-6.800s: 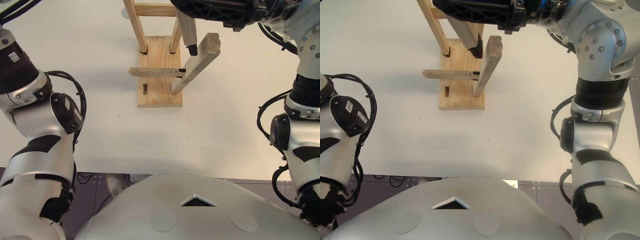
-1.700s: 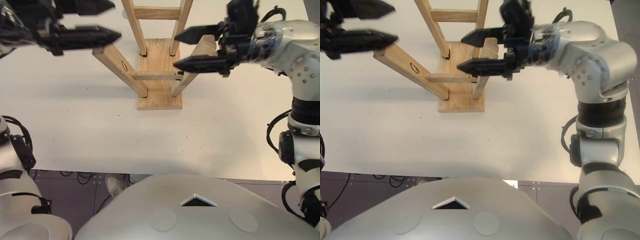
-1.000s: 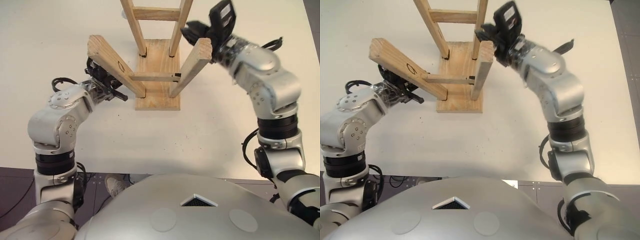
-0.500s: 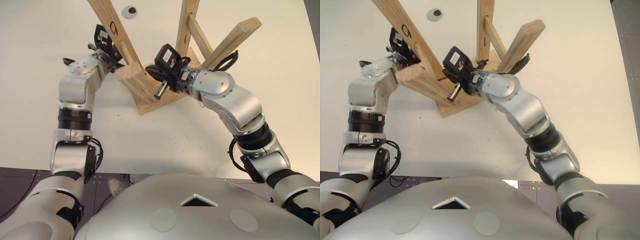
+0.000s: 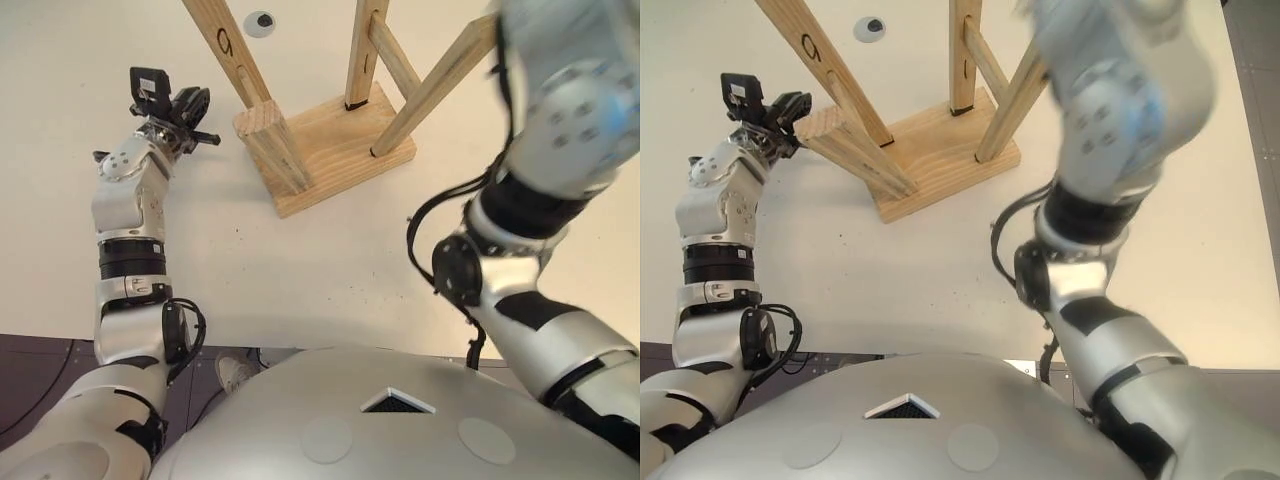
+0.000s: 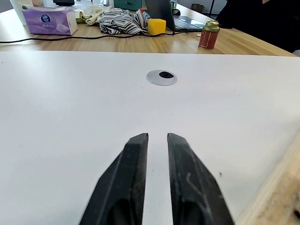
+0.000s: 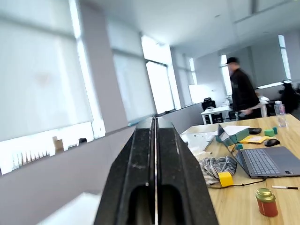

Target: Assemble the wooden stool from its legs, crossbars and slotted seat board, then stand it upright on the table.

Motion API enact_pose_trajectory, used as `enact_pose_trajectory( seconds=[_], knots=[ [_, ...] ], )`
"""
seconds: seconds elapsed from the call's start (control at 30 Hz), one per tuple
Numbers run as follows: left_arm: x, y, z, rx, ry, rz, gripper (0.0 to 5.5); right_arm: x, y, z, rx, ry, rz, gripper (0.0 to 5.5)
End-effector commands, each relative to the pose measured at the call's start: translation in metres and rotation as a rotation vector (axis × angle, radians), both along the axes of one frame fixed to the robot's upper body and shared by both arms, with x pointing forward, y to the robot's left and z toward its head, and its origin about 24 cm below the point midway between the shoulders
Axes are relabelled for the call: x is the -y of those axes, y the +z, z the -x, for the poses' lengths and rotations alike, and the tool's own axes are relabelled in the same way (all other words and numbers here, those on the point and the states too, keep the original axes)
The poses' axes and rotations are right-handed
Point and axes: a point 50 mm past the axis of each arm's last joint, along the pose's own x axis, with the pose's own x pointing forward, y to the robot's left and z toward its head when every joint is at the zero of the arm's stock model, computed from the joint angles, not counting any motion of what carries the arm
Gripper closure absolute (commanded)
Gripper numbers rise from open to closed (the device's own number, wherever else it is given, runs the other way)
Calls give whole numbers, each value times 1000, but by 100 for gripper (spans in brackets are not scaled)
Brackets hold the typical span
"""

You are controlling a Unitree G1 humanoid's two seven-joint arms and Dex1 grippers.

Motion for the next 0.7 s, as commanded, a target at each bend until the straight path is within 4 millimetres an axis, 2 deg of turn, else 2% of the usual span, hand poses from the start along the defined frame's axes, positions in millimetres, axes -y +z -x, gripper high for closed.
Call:
enact_pose_trajectory(
  seconds=[0.03,0.07,0.13,0.17,0.2,0.27,0.3,0.37,0.43,0.5,0.63,0.7],
  knots=[
    [-13,12,12,1,-75,-42,479,83,14,-26,-105,-98,-154,547],
    [-13,15,13,-1,-89,-49,479,97,10,-31,-147,-92,-193,547],
    [-9,19,16,-10,-138,-61,479,115,-22,-45,-220,-119,-48,547],
    [-6,21,19,-19,-176,-59,479,119,-44,-51,-255,-120,64,547],
    [-2,25,23,-27,-235,-54,461,120,-77,-56,-322,-97,187,550],
    [2,29,31,-62,-309,-53,432,113,-140,-57,-424,-17,401,550],
    [4,29,33,-84,-327,-58,422,107,-162,-54,-447,28,486,550],
    [11,20,32,-123,-334,-114,406,85,-193,-46,-451,164,592,550],
    [18,10,32,-156,-346,-147,406,65,-212,-36,-421,293,693,550],
    [18,8,35,-171,-366,-162,406,53,-221,-25,-386,399,773,550],
    [5,13,28,-163,-341,-197,406,46,-227,-4,-362,564,859,550],
    [2,8,25,-178,-317,-201,406,44,-233,7,-381,635,904,550]
  ],
)
